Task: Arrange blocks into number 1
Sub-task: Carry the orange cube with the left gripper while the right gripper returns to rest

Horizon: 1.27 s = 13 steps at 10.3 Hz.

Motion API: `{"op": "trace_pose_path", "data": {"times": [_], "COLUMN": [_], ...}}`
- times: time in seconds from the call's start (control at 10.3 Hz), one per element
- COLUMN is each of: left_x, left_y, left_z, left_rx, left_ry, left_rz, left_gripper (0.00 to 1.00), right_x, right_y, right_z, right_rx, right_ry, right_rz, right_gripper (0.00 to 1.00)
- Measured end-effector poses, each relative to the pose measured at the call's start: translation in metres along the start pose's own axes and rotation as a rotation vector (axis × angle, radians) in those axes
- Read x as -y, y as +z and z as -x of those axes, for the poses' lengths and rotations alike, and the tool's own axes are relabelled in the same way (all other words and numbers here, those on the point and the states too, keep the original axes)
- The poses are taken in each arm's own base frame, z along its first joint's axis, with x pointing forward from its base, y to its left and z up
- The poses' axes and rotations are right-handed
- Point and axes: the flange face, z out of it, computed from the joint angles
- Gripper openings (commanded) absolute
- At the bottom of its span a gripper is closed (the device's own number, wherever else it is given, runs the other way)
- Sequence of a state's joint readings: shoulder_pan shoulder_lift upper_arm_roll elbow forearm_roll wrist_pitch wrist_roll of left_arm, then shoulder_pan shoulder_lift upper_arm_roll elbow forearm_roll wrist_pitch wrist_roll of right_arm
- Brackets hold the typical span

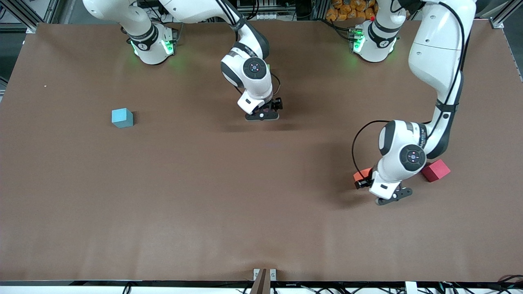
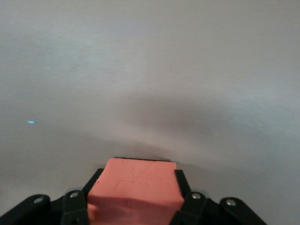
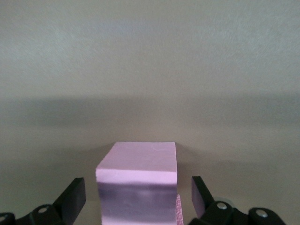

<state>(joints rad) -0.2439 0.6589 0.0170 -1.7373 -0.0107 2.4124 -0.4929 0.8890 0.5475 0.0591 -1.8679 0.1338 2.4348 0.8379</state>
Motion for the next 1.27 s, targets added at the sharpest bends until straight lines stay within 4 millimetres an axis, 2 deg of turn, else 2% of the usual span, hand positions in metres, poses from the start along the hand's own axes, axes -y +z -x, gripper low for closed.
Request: {"op": "trace_pose_path", "data": {"times": [0.19,0.49,0.68,0.88,1.07,1.27], "left_x": [-0.037,-0.102,-0.136,-0.176,-0.219,-0.244], "left_y": [-0.011,-0.036,-0.060,-0.080,-0.082,-0.079], "left_z": [0.014,0.050,0.080,0.122,0.172,0.210], "left_rx": [-0.020,-0.044,-0.021,0.012,0.032,0.041], "left_ry": [0.085,0.188,0.193,0.163,0.135,0.157], "left_rz": [0.014,0.036,0.051,0.077,0.083,0.079], "left_gripper": [0.00,0.00,0.00,0.00,0.00,0.00], "right_x": [-0.008,-0.041,-0.078,-0.119,-0.165,-0.218], "right_y": [-0.026,-0.089,-0.135,-0.178,-0.222,-0.260], "right_z": [-0.014,-0.046,-0.073,-0.099,-0.125,-0.152], "right_rx": [-0.013,-0.005,-0.004,-0.025,-0.057,-0.082], "right_ry": [0.025,0.050,0.034,0.030,0.060,0.105], "right_rz": [-0.008,-0.004,-0.006,-0.023,-0.044,-0.054], "right_gripper": [1.00,1.00,1.00,1.00,1.00,1.00]}}
